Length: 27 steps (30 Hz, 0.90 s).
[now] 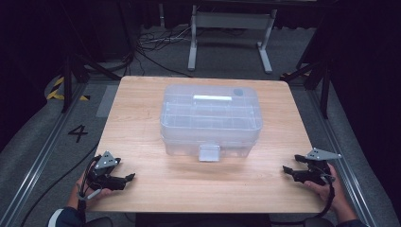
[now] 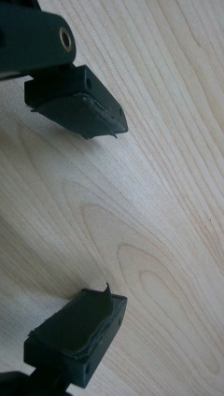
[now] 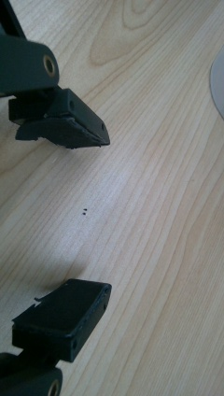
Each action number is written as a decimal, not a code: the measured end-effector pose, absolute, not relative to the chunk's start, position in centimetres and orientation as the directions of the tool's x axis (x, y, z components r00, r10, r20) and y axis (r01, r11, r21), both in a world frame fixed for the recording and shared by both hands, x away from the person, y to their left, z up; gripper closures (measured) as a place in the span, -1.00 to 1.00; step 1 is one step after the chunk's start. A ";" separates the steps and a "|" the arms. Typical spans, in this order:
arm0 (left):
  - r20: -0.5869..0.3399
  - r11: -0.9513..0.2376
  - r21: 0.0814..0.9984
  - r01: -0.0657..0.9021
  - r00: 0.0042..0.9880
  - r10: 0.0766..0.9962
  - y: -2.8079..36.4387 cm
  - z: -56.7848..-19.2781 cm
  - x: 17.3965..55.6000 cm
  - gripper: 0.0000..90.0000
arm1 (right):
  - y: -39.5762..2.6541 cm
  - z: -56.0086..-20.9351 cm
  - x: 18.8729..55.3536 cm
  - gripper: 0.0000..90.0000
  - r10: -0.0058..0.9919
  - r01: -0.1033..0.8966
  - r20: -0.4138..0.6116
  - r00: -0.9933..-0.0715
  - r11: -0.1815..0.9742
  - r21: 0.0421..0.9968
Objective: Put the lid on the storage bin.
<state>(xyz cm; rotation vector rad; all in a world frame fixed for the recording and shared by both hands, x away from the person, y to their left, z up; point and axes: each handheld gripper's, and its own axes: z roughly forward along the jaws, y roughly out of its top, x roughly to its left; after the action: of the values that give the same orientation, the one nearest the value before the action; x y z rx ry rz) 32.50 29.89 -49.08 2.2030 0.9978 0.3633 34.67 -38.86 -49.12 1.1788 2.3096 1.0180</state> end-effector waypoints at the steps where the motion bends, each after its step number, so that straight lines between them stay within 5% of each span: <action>1: -0.025 -0.472 0.684 0.556 0.665 0.746 29.9 -49.1 32.5 -0.65 | -38.9 -49.1 34.7 -0.46 0.807 0.551 0.010 -0.591 0.395 0.735; 27: -0.025 -0.468 0.682 0.562 0.657 0.753 29.7 -49.1 32.5 -0.69 | -38.8 -49.1 34.7 -0.47 0.806 0.552 0.010 -0.591 0.395 0.734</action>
<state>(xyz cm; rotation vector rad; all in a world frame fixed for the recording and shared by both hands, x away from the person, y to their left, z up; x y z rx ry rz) 32.53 29.72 -49.10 2.2013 1.0139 0.3676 34.70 -38.85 -49.12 1.1774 2.3103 1.0182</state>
